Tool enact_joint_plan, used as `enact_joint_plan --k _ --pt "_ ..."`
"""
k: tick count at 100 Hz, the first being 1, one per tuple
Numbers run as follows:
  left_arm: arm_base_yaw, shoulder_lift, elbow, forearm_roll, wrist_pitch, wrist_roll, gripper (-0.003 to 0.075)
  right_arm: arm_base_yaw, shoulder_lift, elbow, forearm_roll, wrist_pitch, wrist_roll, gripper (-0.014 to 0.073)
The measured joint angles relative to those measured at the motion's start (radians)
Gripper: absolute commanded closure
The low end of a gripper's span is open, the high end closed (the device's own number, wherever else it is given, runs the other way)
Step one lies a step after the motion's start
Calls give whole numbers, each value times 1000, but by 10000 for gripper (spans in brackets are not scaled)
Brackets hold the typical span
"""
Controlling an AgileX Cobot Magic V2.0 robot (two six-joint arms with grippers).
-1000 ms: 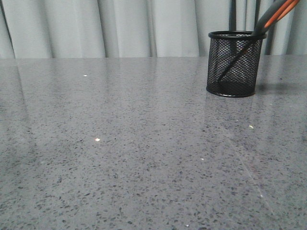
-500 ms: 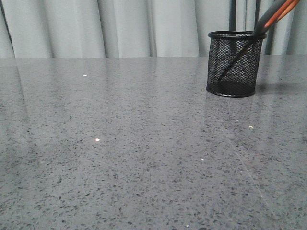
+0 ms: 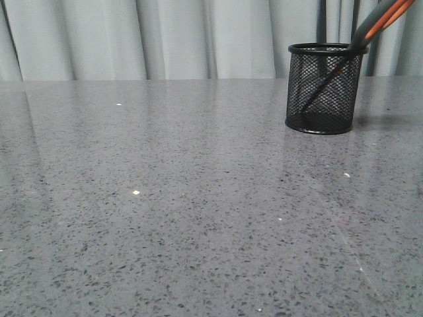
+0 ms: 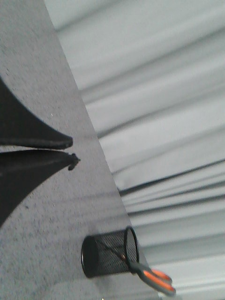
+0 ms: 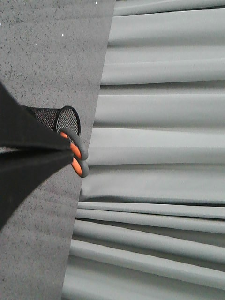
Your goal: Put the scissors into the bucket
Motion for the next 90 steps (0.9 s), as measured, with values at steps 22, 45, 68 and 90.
enact_joint_plan --k 22,45,68,90 --pt "237 -258 139 0 81 -36 740 0 0 0 0 0 0 639" --pt "476 -307 139 113 426 -154 740 0 0 0 0 2 -2 639" --pt "531 -323 139 184 590 -266 740 0 0 0 0 2 -2 639" --pt "531 -323 139 186 593 -273 740 0 0 0 0 5 -2 639"
